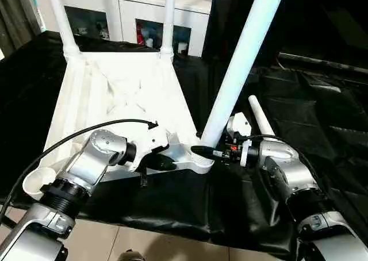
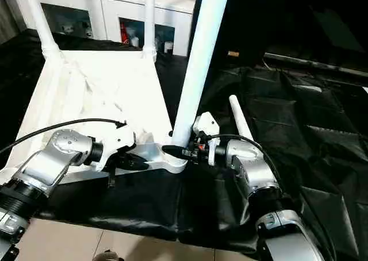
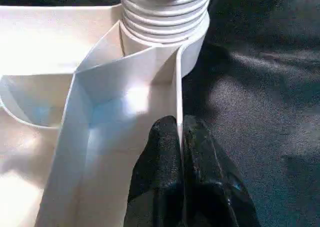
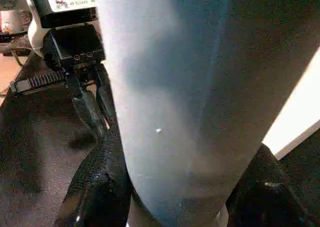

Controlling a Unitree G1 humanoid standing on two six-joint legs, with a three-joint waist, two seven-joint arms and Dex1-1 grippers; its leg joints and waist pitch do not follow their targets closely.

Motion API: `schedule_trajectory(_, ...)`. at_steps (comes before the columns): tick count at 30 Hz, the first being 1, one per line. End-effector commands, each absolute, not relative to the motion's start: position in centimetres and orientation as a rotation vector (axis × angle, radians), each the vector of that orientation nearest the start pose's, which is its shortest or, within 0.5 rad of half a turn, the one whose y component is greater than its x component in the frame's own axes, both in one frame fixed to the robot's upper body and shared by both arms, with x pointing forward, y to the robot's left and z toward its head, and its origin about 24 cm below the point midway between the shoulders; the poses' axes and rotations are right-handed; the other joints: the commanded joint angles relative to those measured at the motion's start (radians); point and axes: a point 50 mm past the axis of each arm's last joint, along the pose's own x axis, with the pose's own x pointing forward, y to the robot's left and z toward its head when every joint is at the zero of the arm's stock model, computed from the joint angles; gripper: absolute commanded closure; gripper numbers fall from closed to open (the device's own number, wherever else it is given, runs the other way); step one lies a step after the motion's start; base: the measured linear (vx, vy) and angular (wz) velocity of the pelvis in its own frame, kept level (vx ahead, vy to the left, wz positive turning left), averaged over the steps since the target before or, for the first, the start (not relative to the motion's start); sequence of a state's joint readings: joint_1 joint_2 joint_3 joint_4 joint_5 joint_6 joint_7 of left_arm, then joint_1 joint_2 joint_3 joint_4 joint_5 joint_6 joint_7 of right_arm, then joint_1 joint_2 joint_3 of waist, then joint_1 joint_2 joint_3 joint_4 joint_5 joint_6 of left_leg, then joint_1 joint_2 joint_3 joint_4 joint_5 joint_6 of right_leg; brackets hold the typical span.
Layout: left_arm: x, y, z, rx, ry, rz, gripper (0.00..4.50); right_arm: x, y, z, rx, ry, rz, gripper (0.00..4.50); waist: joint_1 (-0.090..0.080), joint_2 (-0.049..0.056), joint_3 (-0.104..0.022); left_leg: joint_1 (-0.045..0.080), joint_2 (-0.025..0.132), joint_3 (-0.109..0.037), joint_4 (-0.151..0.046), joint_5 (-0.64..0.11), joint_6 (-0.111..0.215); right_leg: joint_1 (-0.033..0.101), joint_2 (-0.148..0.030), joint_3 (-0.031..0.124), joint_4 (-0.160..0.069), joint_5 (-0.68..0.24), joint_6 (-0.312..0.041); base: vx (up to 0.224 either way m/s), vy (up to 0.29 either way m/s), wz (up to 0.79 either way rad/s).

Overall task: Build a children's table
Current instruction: Rotate leg to tighten

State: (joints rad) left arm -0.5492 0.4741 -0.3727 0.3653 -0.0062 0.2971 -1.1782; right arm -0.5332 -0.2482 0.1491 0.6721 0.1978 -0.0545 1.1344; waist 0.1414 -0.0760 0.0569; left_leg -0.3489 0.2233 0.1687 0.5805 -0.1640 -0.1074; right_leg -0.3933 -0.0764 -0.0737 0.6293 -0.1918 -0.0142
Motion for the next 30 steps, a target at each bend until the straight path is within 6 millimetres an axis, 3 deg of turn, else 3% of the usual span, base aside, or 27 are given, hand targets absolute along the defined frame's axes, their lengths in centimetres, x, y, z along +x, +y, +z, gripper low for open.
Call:
schedule_trajectory(1,30.6,12.0,7.6,0.491,0.432,-1.39,4.5,29.1,-12.3,0.4,-0.073,0.417,1.29,2.59,-0.013,0.02,-0.06,0.011,0.013,0.001,-0.076,-0.334,-0.013,0.033,-0.06,0.048,-0.09,-0.311,-0.173,0.0,0.0,0.0)
schedule_trajectory(9,30.7,12.0,7.6,0.485,0.43,-1.374,4.5,29.2,-12.3,0.1,-0.055,0.403,1.237,2.59,-0.014,0.021,-0.059,0.011,0.013,-0.001,-0.077,-0.349,-0.016,0.031,-0.061,0.048,-0.093,-0.331,-0.166,0.0,0.0,0.0)
schedule_trajectory(13,31.3,11.8,7.7,0.45,0.428,-1.305,4.5,30.7,-12.7,0.0,-0.029,0.389,1.021,2.59,-0.019,0.019,-0.055,0.011,0.011,-0.003,-0.08,-0.386,-0.028,0.027,-0.062,0.047,-0.098,-0.399,-0.153,0.0,0.0,0.0)
schedule_trajectory(14,31.8,11.6,7.8,0.43,0.427,-1.244,4.5,31.4,-12.9,-0.3,-0.006,0.404,0.883,2.59,-0.023,0.019,-0.052,0.015,0.01,-0.006,-0.081,-0.412,-0.037,0.025,-0.063,0.044,-0.105,-0.458,-0.137,0.0,0.0,0.0)
schedule_trajectory(16,32.2,11.4,7.9,0.413,0.429,-1.201,4.5,31.8,-12.8,-0.5,0.01,0.418,0.801,2.59,-0.034,0.017,-0.052,0.015,0.008,-0.01,-0.08,-0.434,-0.045,0.023,-0.065,0.041,-0.111,-0.513,-0.118,0.0,0.0,0.0)
schedule_trajectory(17,32.5,11.1,8.0,0.391,0.431,-1.153,4.5,32.2,-12.5,-0.7,0.028,0.431,0.723,2.59,-0.045,0.011,-0.052,0.012,0.006,-0.012,-0.08,-0.438,-0.043,0.022,-0.066,0.038,-0.117,-0.556,-0.098,0.0,0.0,0.0)
schedule_trajectory(19,32.7,10.9,8.0,0.382,0.433,-1.126,4.5,32.4,-12.3,-0.7,0.034,0.436,0.682,2.59,-0.052,0.012,-0.053,0.012,0.004,-0.015,-0.078,-0.442,-0.045,0.02,-0.066,0.035,-0.12,-0.576,-0.089,0.0,0.0,0.0)
schedule_trajectory(23,33.8,10.0,7.7,0.369,0.462,-0.971,4.5,33.7,-10.7,-0.5,0.052,0.446,0.502,2.59,-0.066,0.01,-0.052,0.008,0.003,-0.018,-0.079,-0.459,-0.04,0.017,-0.065,0.026,-0.128,-0.601,-0.066,0.0,0.0,0.0)
schedule_trajectory(24,33.9,9.7,7.6,0.373,0.468,-0.936,4.5,34.0,-10.3,-0.4,0.06,0.451,0.464,2.59,-0.072,0.015,-0.053,0.015,0.002,-0.02,-0.078,-0.478,-0.046,0.013,-0.064,0.022,-0.131,-0.605,-0.066,0.0,0.0,0.0)
schedule_trajectory(26,34.2,9.2,7.6,0.375,0.475,-0.892,4.5,34.4,-9.7,-0.2,0.062,0.461,0.402,2.59,-0.08,0.017,-0.056,0.006,0.006,-0.025,-0.083,-0.479,-0.046,0.024,-0.066,0.017,-0.127,-0.547,-0.076,0.0,0.0,0.0)
schedule_trajectory(27,34.3,8.5,7.7,0.373,0.468,-0.853,4.5,34.7,-8.9,0.0,0.076,0.465,0.357,2.59,-0.085,0.011,-0.055,0.0,0.006,-0.027,-0.085,-0.479,-0.046,0.028,-0.067,0.012,-0.125,-0.533,-0.075,0.0,0.0,0.0)
schedule_trajectory(28,34.4,8.3,7.8,0.366,0.466,-0.841,4.5,34.8,-8.6,0.0,0.075,0.471,0.339,2.59,-0.085,0.007,-0.055,0.008,0.005,-0.026,-0.082,-0.492,-0.042,0.021,-0.068,0.01,-0.132,-0.532,-0.074,0.0,0.0,0.0)
schedule_trajectory(30,34.5,7.8,8.1,0.359,0.455,-0.82,4.5,34.9,-7.9,0.2,0.063,0.473,0.334,2.59,-0.085,0.008,-0.057,0.003,0.004,-0.025,-0.083,-0.472,-0.038,0.024,-0.069,0.013,-0.127,-0.493,-0.085,0.0,0.0,0.0)
